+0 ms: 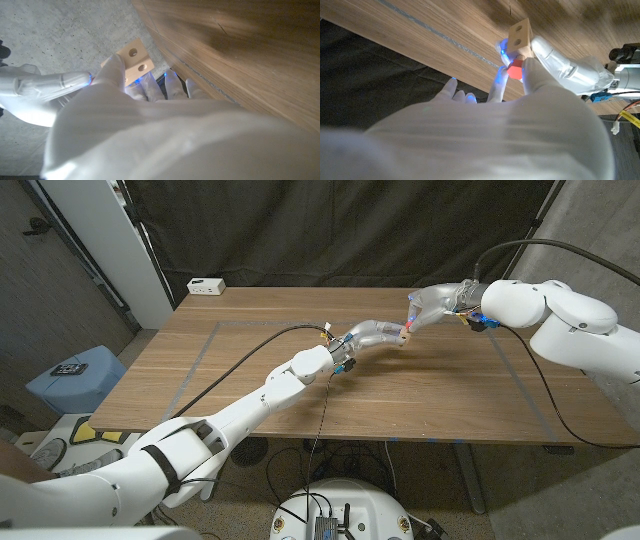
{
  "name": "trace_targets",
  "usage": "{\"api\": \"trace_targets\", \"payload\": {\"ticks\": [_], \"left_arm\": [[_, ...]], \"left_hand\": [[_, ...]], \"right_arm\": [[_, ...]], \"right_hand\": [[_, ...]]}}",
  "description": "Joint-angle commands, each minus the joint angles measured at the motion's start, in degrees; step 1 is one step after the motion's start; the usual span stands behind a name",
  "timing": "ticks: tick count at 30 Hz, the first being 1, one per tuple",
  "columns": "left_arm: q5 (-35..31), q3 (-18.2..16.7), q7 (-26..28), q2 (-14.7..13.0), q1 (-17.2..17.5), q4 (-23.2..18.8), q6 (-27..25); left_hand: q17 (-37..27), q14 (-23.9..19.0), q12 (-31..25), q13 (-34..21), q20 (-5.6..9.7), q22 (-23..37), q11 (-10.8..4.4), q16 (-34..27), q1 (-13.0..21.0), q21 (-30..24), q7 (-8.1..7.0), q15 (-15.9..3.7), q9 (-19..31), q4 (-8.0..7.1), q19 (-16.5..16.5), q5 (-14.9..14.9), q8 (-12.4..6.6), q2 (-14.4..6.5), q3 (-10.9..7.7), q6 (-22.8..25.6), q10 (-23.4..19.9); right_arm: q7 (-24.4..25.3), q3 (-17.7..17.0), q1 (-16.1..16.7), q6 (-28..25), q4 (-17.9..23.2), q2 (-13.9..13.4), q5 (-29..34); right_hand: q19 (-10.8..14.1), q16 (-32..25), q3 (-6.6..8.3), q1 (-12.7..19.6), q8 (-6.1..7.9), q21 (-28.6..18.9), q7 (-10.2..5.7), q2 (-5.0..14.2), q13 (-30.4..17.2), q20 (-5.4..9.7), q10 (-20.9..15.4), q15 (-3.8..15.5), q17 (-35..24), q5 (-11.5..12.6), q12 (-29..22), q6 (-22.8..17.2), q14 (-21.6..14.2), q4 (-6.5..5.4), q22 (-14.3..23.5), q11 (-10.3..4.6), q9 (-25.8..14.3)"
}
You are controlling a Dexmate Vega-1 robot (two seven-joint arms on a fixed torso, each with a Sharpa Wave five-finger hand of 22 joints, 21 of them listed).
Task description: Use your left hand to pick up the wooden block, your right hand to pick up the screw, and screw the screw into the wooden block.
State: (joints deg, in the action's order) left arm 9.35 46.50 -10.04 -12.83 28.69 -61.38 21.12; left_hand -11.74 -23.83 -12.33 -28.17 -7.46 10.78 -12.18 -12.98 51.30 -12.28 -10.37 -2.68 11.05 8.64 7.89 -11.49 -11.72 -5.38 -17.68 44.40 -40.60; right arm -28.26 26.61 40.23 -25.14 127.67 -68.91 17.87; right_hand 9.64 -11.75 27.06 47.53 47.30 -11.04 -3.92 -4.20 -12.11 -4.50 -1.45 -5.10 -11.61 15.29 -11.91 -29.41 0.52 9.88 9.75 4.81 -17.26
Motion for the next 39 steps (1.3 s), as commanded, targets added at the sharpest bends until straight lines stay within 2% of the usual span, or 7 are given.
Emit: {"api": "trace_targets", "payload": {"ticks": [1, 19, 26, 39], "left_arm": [[-0.02, 0.0, 0.07, -0.2, 0.25, -0.56, -0.11], [-0.2, 0.04, 0.18, -0.56, 0.58, -1.54, -0.46], [-0.14, 0.04, 0.13, -0.55, 0.61, -1.65, -0.66], [0.02, 0.07, 0.09, -0.54, 0.78, -1.84, -0.94]], "left_hand": [[-0.15, -0.66, -0.03, 0.07, 0.13, 0.12, -0.06, -0.01, -0.61, -0.15, 0.02, -3.06, 0.31, -0.25, 0.45, -0.39, -0.36, -0.11, -0.24, 0.49, -0.03], [-0.16, -0.65, -0.02, 0.13, 0.11, 0.12, -0.02, 0.04, -0.81, -0.17, 0.09, -3.01, 0.31, -0.3, 0.5, -0.41, -0.34, -0.22, -0.42, 0.5, 0.04], [-0.17, -0.74, -0.02, 0.15, 0.17, 0.12, -0.01, 0.01, -0.92, -0.18, 0.01, -3.04, 0.3, -0.3, 0.52, -0.4, -0.39, -0.13, -0.41, 0.64, 0.04], [-0.16, -0.69, -0.04, 0.19, 0.08, 0.12, 0.02, 0.08, -0.92, -0.18, 0.15, -3.05, 0.3, -0.26, 0.54, -0.44, -0.32, -0.32, -0.66, 0.49, 0.01]], "right_arm": [[0.62, -0.28, 0.6, -0.24, 0.36, -0.03, 0.17], [1.13, -0.57, 1.3, -0.95, 1.1, -0.41, 0.55], [1.31, -0.51, 1.54, -1.43, 1.31, -0.54, 1.03], [2.25, -0.12, 2.19, -2.62, 1.75, -0.35, 2.82]], "right_hand": [[0.79, -0.5, 0.4, 1.02, 0.77, -0.25, -0.03, 0.04, -0.19, -0.03, -0.65, -0.1, -0.24, 0.19, -0.56, -1.07, -0.45, -0.19, 0.08, 0.21, -0.39], [1.6, -0.92, 0.54, 0.96, 2.97, -0.37, -0.85, -0.07, -0.15, 0.29, -2.54, 0.23, -0.43, -0.09, -0.95, -3.81, -1.59, -0.51, 0.08, -0.13, -1.36], [1.84, -1.09, 0.15, 0.15, 3.72, -0.37, -0.96, -0.35, -0.14, 0.34, -3.3, 0.36, -0.5, -0.35, -1.09, -4.51, -2.09, -0.88, 0.08, -0.17, -1.78], [2.99, -1.68, -1.3, -2.88, 6.58, -0.5, -1.56, -1.09, -0.11, 0.79, -6.58, 0.99, -0.65, -1.54, -1.8, -8.16, -3.92, -1.85, 0.08, -0.56, -3.11]]}}
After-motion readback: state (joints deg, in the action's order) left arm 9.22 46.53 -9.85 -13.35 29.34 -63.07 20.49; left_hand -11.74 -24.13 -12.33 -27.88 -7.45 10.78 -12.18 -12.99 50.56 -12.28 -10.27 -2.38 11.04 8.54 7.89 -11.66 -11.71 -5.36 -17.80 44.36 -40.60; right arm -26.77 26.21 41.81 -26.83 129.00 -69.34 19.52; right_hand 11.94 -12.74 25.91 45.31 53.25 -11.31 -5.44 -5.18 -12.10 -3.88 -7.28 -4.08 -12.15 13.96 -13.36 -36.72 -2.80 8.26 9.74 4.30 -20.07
